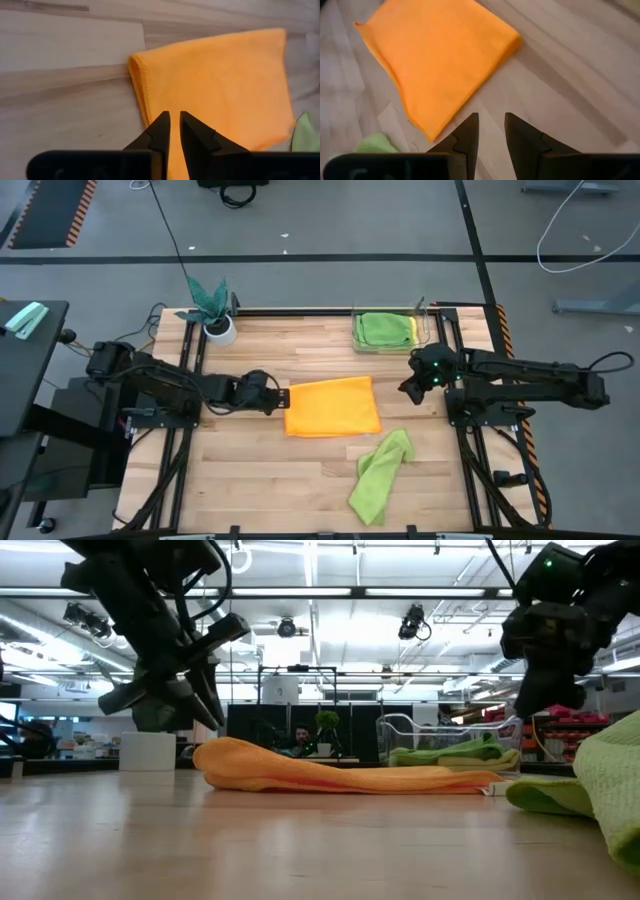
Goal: Fold microfiber towels
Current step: Fold the orange towel
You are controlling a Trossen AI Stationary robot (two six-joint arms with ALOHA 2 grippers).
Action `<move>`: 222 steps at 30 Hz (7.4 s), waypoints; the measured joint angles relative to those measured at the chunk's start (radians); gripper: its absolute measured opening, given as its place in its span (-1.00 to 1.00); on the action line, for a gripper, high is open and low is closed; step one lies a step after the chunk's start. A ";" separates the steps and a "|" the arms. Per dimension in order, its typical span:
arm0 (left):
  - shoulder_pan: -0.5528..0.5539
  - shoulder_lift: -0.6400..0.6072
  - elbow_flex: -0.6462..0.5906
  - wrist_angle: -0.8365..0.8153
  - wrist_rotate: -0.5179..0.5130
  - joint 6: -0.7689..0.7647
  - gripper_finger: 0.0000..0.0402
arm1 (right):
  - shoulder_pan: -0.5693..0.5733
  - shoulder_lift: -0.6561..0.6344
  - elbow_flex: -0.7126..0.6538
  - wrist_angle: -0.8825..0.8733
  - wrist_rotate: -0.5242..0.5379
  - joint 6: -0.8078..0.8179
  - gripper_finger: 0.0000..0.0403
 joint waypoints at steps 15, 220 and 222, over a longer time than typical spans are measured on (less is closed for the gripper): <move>-0.020 0.066 0.000 0.005 0.036 -0.036 -0.60 | -0.011 0.083 -0.021 0.040 -0.193 0.112 -0.44; 0.400 0.065 0.000 -0.017 0.365 0.461 -0.95 | 0.273 1.453 1.147 0.322 -0.121 0.000 -1.00; 0.393 0.060 0.000 -0.071 0.369 0.472 -0.97 | 0.268 1.453 1.147 0.318 -0.120 -0.010 -1.00</move>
